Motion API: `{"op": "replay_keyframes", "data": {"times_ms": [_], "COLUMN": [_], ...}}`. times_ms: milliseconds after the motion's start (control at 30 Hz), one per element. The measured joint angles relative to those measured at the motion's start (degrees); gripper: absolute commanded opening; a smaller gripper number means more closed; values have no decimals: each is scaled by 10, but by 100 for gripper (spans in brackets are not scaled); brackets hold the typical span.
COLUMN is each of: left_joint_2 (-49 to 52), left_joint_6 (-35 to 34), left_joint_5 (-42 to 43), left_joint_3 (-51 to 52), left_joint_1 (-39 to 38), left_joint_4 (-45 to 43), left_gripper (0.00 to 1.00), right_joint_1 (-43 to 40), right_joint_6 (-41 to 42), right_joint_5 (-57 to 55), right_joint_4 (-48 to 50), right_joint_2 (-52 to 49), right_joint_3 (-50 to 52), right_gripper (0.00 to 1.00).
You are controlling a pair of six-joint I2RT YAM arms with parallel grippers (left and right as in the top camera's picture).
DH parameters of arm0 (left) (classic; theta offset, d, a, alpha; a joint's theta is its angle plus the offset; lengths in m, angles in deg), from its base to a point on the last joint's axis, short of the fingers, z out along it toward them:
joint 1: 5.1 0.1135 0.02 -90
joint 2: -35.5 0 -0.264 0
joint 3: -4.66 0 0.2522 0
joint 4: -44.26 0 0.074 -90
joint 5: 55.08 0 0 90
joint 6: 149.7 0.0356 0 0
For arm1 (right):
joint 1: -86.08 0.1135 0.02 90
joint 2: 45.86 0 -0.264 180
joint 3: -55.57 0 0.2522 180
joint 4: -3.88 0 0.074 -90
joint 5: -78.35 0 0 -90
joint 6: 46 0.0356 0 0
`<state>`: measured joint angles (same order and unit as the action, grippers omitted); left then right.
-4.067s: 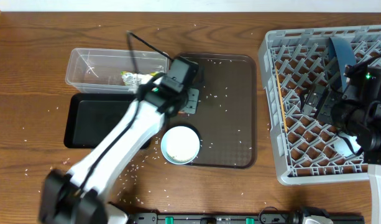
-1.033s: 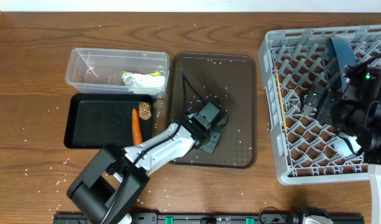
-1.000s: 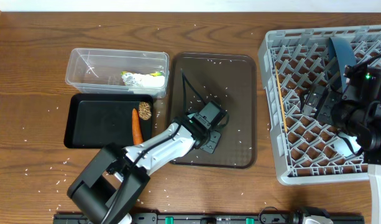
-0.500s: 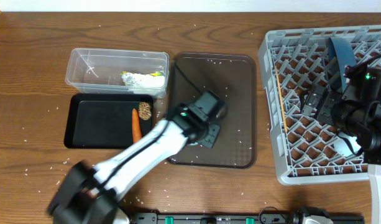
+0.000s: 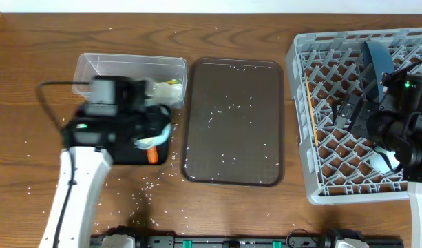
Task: Sort waste into correct bins and load items into the dishwasher rack
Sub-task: 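Grasp the rim of the white rice bowl with the left gripper, then tip the white bowl over the black tray to dump the rice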
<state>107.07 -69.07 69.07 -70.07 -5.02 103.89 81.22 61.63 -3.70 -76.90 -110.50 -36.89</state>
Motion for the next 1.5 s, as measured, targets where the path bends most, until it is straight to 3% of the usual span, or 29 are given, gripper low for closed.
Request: {"op": "replay_keyframes", "data": {"times_ms": [200,367,500,667,1000,1500], "left_joint_2": [26,84,142,182,183,183], "left_joint_6": [98,186,248,314,375,384], "left_joint_5": [236,413,489,520,540,532], "left_joint_3": [67,126,160,185,186,186], "left_joint_1": [215,295,313,314,325,330], "left_joint_4": [-48,-115,-121,-120,-130,-150], "left_gripper": [6,6,6,6,6,6], "right_joint_1": [0,0,0,0,0,0], "right_joint_6": [0,0,0,0,0,0], "right_joint_5": [0,0,0,0,0,0], "right_joint_4": [0,0,-4,-7,-3,0], "right_joint_2": [0,0,0,0,0,0], "right_joint_3": [0,0,0,0,0,0], "right_gripper": [99,99,99,99,99,99]}}
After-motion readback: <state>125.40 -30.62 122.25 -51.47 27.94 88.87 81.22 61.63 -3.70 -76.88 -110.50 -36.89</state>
